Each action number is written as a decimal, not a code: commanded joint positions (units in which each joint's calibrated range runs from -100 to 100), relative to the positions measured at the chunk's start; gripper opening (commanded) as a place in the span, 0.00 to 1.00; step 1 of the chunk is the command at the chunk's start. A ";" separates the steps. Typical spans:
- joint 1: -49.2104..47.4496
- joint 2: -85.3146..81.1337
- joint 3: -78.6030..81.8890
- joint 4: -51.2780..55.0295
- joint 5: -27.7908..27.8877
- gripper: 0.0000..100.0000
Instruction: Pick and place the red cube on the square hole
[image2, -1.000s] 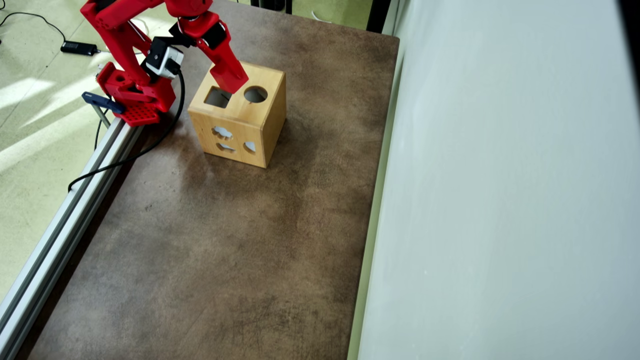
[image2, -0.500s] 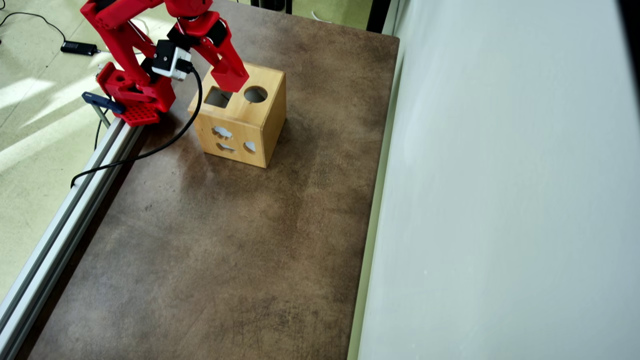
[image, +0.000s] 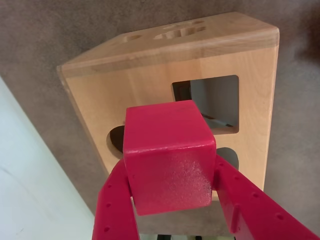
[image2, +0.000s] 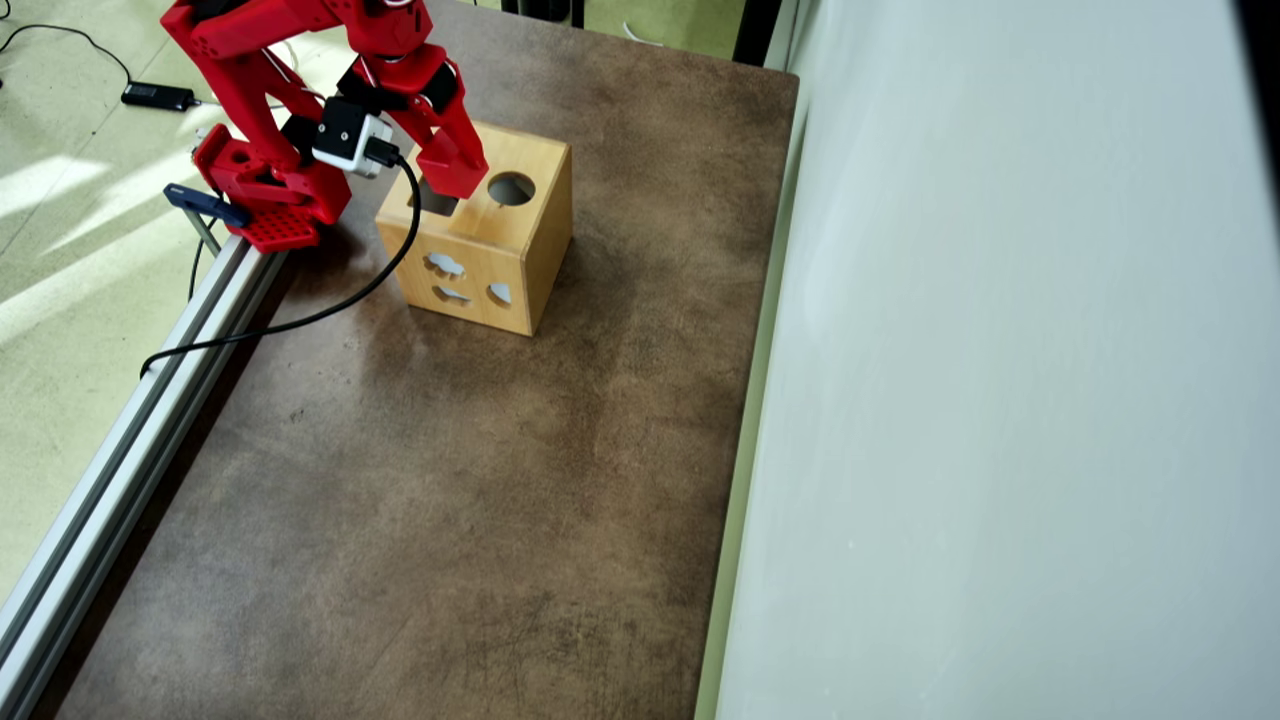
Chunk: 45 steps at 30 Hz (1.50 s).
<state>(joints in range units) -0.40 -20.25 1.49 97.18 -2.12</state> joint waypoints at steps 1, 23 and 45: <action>-0.35 -2.29 0.84 0.49 0.54 0.01; -0.35 -2.38 1.10 0.57 3.08 0.01; 0.40 -7.56 8.17 0.49 4.54 0.01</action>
<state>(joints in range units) -0.25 -25.68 9.98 97.18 1.88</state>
